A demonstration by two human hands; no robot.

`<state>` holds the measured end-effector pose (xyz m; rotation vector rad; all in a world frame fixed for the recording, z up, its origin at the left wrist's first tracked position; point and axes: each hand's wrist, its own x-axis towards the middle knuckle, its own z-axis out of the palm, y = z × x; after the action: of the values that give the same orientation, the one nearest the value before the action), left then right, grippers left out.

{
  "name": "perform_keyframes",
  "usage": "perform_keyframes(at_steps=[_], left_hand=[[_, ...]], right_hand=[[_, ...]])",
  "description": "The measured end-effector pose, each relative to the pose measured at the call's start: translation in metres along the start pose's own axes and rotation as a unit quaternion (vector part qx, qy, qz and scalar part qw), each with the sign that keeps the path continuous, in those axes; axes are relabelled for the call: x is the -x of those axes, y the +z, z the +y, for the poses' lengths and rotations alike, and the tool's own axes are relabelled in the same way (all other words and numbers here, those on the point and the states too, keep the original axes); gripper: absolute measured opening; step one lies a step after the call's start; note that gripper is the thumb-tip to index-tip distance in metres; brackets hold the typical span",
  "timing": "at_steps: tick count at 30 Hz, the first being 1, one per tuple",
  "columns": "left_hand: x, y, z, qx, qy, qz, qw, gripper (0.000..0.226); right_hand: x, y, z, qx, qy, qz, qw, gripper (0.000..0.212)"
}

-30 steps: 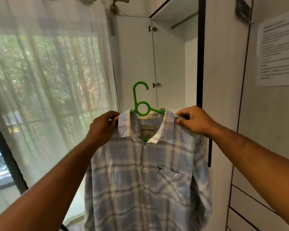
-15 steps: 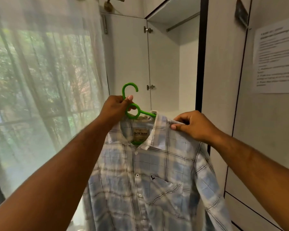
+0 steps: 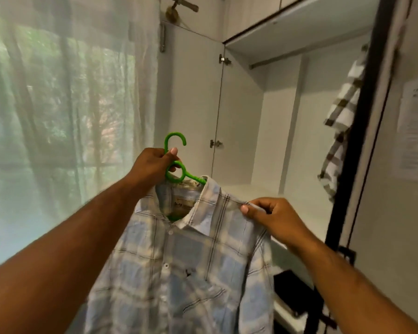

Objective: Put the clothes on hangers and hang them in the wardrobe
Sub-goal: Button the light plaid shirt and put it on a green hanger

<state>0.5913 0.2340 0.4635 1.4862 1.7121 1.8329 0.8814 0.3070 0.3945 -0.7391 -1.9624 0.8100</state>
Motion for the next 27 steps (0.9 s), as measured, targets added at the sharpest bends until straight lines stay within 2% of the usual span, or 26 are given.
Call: perform_keyframes(at_steps=[8,14,20,27], left_hand=[[-0.153,0.004,-0.075,0.048,0.015,-0.050,0.997,0.033],[-0.278,0.040,-0.096,0.079,0.031,-0.104,0.991,0.034],[-0.389,0.128,-0.101,0.116,0.059,-0.118,0.984,0.036],[-0.500,0.261,-0.077,0.141,0.104,-0.169,0.970,0.041]], right_hand=[[-0.117,0.065,0.034,-0.026,0.003,0.086,0.996,0.017],[-0.208,0.074,0.056,-0.073,0.002,0.169,0.983,0.019],[-0.290,0.041,0.094,-0.101,-0.038,0.239,0.965,0.023],[-0.379,-0.042,0.135,-0.019,-0.096,0.364,0.926,0.024]])
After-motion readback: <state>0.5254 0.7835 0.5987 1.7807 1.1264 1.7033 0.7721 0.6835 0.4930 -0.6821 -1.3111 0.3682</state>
